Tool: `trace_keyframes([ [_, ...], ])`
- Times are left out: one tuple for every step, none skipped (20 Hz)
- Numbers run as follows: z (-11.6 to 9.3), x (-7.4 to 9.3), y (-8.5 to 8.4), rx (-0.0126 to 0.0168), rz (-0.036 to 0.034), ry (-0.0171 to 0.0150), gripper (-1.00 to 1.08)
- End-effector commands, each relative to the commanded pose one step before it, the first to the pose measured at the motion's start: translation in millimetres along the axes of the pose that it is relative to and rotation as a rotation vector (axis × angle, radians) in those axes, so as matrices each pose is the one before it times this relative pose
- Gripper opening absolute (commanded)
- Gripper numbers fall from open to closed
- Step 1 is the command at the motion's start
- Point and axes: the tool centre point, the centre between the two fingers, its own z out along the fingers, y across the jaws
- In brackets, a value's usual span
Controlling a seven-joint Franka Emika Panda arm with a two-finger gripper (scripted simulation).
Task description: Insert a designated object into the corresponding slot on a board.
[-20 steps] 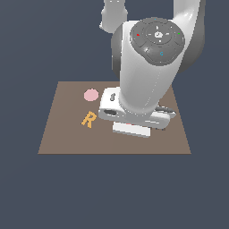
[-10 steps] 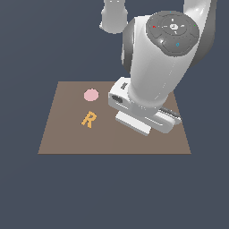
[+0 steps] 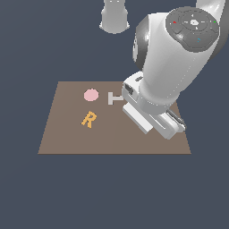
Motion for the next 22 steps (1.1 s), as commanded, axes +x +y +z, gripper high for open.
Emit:
trace_keyframes([
  [-0.68,-5.1,-4.29,0.00034,0.0925,0.00004,-1.0],
  [-0.2,-2.06,-1.68,0.0,0.03594,-0.00005,-1.0],
  [-0.2,-2.06,-1.69,0.0,0.03592,-0.00005,-1.0],
  [-0.2,-2.05,-1.69,-0.00001,0.03591,-0.00005,-1.0],
  [-0.19,-2.05,-1.7,-0.00001,0.03589,-0.00005,-1.0],
  [-0.19,-2.04,-1.69,-0.00001,0.03565,-0.00005,-1.0],
  [-0.18,-1.97,-1.64,-0.00002,0.03447,-0.00005,-1.0],
  [-0.17,-1.89,-1.58,-0.00002,0.03317,-0.00005,-1.0],
  [-0.17,-1.82,-1.53,-0.00002,0.03188,-0.00005,-1.0],
  [-0.16,-1.74,-1.47,-0.00003,0.03059,-0.00005,-1.0],
  [-0.15,-1.66,-1.41,-0.00003,0.02931,-0.00005,-1.0],
  [-0.14,-1.59,-1.35,-0.00003,0.02802,-0.00005,-1.0],
  [-0.13,-1.51,-1.3,-0.00004,0.02675,-0.00004,-1.0],
  [-0.13,-1.43,-1.24,-0.00004,0.02549,-0.00004,-1.0],
  [-0.12,-1.36,-1.18,-0.00004,0.02422,-0.00004,-1.0],
  [-0.11,-1.28,-1.12,-0.00004,0.02295,-0.00004,-1.0],
  [-0.1,-1.21,-1.07,-0.00004,0.02169,-0.00003,-1.0],
  [-0.1,-1.13,-1.01,-0.00004,0.02048,-0.00003,-1.0],
  [-0.09,-1.05,-0.96,-0.00005,0.01926,-0.00003,-1.0],
  [-0.08,-0.97,-0.91,-0.00005,0.01802,-0.00002,-1.0],
  [-0.07,-0.9,-0.86,-0.00005,0.01687,-0.00002,-1.0],
  [-0.07,-0.83,-0.8,-0.00005,0.01572,-0.00002,-1.0],
])
